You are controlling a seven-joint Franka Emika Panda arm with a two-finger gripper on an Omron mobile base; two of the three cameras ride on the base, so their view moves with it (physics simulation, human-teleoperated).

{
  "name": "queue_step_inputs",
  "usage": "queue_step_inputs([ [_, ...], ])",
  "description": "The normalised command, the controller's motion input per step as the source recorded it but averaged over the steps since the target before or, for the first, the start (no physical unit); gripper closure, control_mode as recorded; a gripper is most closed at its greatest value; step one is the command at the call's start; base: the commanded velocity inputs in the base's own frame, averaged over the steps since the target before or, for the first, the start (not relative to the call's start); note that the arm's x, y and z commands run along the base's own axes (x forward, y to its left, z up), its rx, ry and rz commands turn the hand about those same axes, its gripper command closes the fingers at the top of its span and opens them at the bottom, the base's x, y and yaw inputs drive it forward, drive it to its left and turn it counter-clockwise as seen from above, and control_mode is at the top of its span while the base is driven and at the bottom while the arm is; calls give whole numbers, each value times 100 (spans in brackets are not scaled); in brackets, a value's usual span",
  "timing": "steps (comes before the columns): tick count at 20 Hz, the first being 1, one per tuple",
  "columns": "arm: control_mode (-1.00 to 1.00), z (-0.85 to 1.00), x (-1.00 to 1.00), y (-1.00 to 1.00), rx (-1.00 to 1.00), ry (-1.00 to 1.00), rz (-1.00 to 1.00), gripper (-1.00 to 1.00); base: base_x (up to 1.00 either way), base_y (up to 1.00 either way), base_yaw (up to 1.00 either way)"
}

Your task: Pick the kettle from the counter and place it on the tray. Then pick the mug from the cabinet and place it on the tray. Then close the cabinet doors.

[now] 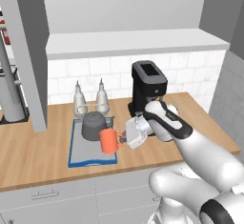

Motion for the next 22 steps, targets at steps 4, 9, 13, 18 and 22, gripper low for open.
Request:
queue_step_inputs([
  [4,-100,-15,17,12,0,0,0,100,0,0,0],
  [9,-100,-17,9,12,0,0,0,100,0,0,0],
  [13,-100,-19,4,13,0,0,0,100,0,0,0],
  [18,-100,-14,12,11,0,0,0,100,0,0,0],
  [22,-100,-14,14,6,0,0,0,100,0,0,0],
])
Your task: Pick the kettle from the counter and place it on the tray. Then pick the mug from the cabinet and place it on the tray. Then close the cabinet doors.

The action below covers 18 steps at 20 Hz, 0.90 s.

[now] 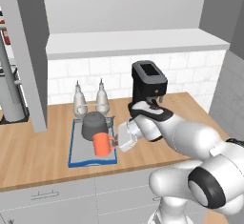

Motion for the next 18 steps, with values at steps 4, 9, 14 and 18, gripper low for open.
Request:
queue_step_inputs([
  [4,-100,-14,15,5,1,0,0,100,0,0,0],
  [9,-100,-12,15,1,2,0,0,100,0,0,0],
  [14,-100,-14,15,6,2,0,0,100,0,0,0],
  [18,-100,-15,18,2,2,0,-1,100,0,0,0],
])
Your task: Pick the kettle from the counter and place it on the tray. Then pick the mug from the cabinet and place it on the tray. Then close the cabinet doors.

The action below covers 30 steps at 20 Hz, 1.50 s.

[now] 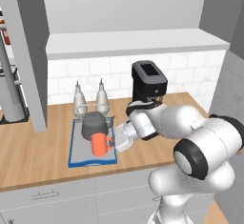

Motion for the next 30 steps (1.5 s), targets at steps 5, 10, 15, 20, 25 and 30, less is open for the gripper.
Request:
queue_step_inputs([
  [5,-100,-19,17,8,0,0,-1,100,0,0,0],
  [10,-100,-15,12,13,1,0,0,100,0,0,0],
  [15,-100,-16,11,16,0,0,0,-100,0,0,0],
  [20,-100,1,-1,1,0,0,0,-100,0,0,0],
  [25,-100,19,-18,-2,0,-1,0,-100,0,0,0],
  [30,-100,62,-41,-16,2,-9,0,-100,0,0,0],
])
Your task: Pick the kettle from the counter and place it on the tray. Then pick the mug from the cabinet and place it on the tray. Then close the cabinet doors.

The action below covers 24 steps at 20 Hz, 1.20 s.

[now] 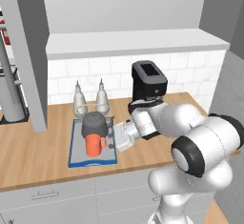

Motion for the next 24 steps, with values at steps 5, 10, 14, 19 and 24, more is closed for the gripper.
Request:
queue_step_inputs([
  [5,-100,97,-59,-4,0,0,0,-100,0,0,0],
  [10,-100,98,-59,0,0,5,0,-100,0,0,0],
  [14,-100,67,-59,-1,0,11,-11,-100,0,0,0],
  [19,-100,64,-52,-2,0,14,-16,-100,0,0,0],
  [24,-100,30,-18,2,-6,27,-22,-100,0,0,0],
])
